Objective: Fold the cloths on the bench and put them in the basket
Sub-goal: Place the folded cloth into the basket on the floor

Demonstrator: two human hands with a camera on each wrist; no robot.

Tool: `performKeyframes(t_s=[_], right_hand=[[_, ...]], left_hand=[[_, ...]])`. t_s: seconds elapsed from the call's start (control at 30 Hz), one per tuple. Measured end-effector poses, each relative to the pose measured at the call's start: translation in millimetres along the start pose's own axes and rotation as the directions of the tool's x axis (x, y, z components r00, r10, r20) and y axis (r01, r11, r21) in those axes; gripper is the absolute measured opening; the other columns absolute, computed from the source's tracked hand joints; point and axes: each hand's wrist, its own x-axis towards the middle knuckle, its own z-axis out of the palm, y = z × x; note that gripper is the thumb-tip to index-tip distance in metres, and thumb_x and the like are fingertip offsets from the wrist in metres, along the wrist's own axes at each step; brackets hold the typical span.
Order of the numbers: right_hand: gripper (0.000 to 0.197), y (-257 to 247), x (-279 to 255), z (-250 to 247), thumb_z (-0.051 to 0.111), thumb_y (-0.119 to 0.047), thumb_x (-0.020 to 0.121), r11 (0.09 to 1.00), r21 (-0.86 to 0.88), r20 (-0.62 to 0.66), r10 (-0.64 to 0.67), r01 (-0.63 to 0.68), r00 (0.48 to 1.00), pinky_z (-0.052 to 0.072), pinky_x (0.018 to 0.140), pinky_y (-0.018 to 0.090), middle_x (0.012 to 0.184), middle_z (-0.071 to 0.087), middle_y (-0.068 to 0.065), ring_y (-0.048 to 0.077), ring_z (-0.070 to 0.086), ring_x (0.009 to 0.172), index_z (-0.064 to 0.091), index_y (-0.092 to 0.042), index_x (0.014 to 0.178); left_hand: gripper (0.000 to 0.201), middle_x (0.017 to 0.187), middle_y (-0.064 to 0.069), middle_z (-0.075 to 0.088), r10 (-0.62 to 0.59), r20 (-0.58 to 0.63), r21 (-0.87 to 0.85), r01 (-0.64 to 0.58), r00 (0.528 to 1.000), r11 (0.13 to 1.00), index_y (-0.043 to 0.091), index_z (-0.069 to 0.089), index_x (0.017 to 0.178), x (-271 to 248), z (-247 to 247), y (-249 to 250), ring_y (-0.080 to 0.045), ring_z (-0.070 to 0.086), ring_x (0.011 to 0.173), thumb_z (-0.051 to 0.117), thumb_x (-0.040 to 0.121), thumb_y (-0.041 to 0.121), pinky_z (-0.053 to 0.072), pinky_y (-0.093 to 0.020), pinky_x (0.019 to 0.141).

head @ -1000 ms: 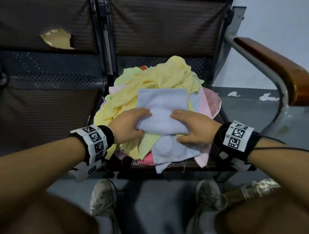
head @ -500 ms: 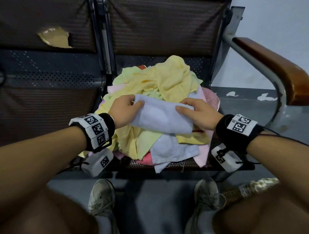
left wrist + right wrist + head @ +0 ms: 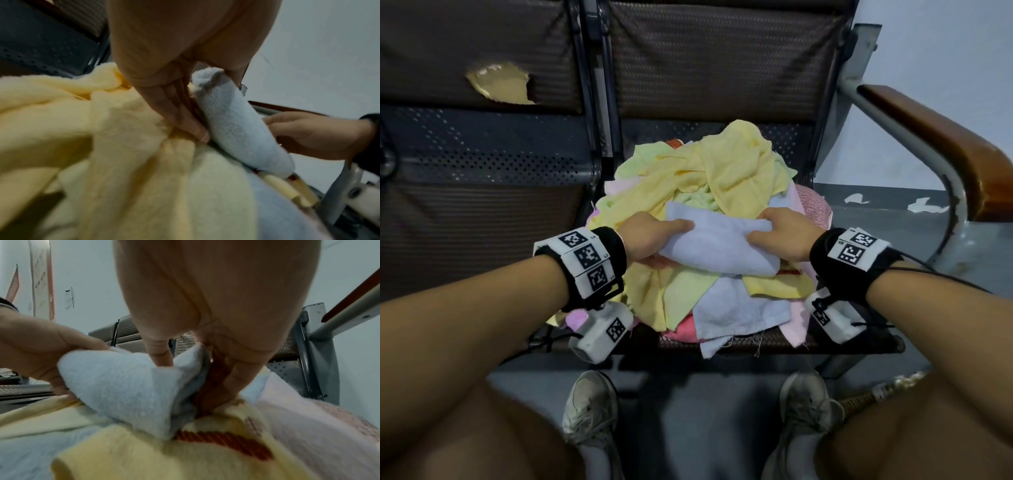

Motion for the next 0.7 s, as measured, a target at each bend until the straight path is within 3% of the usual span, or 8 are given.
performKeyframes(t_s=[0.1,0.2,0.27,0.33,0.43,0.53,0.63,0.7], right_hand=[[0.052,-9,-7,-7,0.064,-0.033,0.089,0.995,-0.074,0.002,-0.074,0.074,0.997,0.046,0.09,0.033,0.132,0.058,0.01,0.024,0.056,0.115,0.049,-0.015,0.136],[0.08,-29,-25,-15,0.071,-0.03,0.086,0.963,0.154,-0.044,-0.215,0.219,0.976,0.044,0.098,0.025,0.147,0.045,0.003,0.015,0.046,0.133,0.029,-0.023,0.154],[0.072,-44,-38,-22,0.075,-0.029,0.084,0.91,0.331,-0.084,-0.234,0.248,0.969,0.05,0.085,0.02,0.132,0.057,-0.002,0.011,0.056,0.118,0.04,-0.026,0.147],[0.04,-53,-51,-32,0.076,-0.027,0.084,0.873,0.422,-0.12,-0.213,0.244,0.97,0.052,0.072,0.02,0.106,0.069,-0.002,0.01,0.066,0.094,0.063,-0.02,0.121],[0.019,-46,-73,-51,0.078,-0.023,0.084,0.799,0.552,-0.171,-0.169,0.237,0.971,0.054,0.066,0.018,0.091,0.076,-0.003,0.007,0.071,0.083,0.073,-0.013,0.099],[0.022,-17,-95,-70,0.074,-0.013,0.087,0.607,0.765,-0.21,-0.081,0.215,0.974,0.058,0.073,0.024,0.101,0.078,0.001,0.015,0.074,0.094,0.071,-0.01,0.108],[0.031,33,-120,-91,0.069,-0.019,0.091,0.498,0.852,-0.208,0.044,0.159,0.977,0.059,0.084,0.037,0.112,0.075,0.005,0.022,0.072,0.104,0.065,-0.01,0.121],[0.036,78,-139,-102,0.064,-0.025,0.094,0.451,0.885,-0.193,0.133,0.115,0.972,0.056,0.093,0.042,0.121,0.072,0.007,0.027,0.068,0.112,0.063,-0.012,0.127]], left_hand=[[0.036,0.097,-0.008,0.066,0.166,-0.075,-0.15,-0.175,0.983,0.973,0.013,0.058,0.088,-12,6,14,-0.024,0.065,0.081,0.081,0.073,0.038,0.059,-0.041,0.075],[0.035,0.085,-0.006,0.067,0.33,-0.094,-0.27,-0.343,0.939,0.9,0.018,0.057,0.092,-32,13,32,-0.022,0.06,0.077,0.078,0.065,0.026,0.047,-0.036,0.071],[0.029,0.082,-0.005,0.07,0.448,-0.065,-0.342,-0.442,0.891,0.829,0.018,0.06,0.094,-45,16,43,-0.02,0.062,0.075,0.077,0.071,0.011,0.048,-0.03,0.07],[0.028,0.085,-0.002,0.072,0.53,-0.057,-0.385,-0.509,0.846,0.77,0.018,0.064,0.096,-57,18,56,-0.016,0.065,0.076,0.076,0.077,0.002,0.05,-0.026,0.068],[0.042,0.098,-0.001,0.072,0.53,-0.077,-0.491,-0.495,0.845,0.717,0.018,0.06,0.117,-70,27,75,-0.012,0.07,0.083,0.08,0.08,0.012,0.054,-0.024,0.067],[0.061,0.111,-0.002,0.073,0.458,0.116,-0.471,-0.357,0.881,0.807,0.019,0.051,0.131,-80,57,82,-0.012,0.072,0.091,0.08,0.078,0.03,0.057,-0.026,0.07],[0.055,0.12,-0.003,0.072,0.455,0.389,-0.309,-0.352,0.801,0.884,0.014,0.059,0.128,-82,110,84,-0.021,0.069,0.109,0.079,0.08,0.03,0.057,-0.039,0.092],[0.05,0.119,-0.001,0.072,0.452,0.49,-0.292,-0.348,0.745,0.891,0.013,0.062,0.126,-84,154,95,-0.02,0.069,0.109,0.078,0.081,0.027,0.055,-0.04,0.096]])
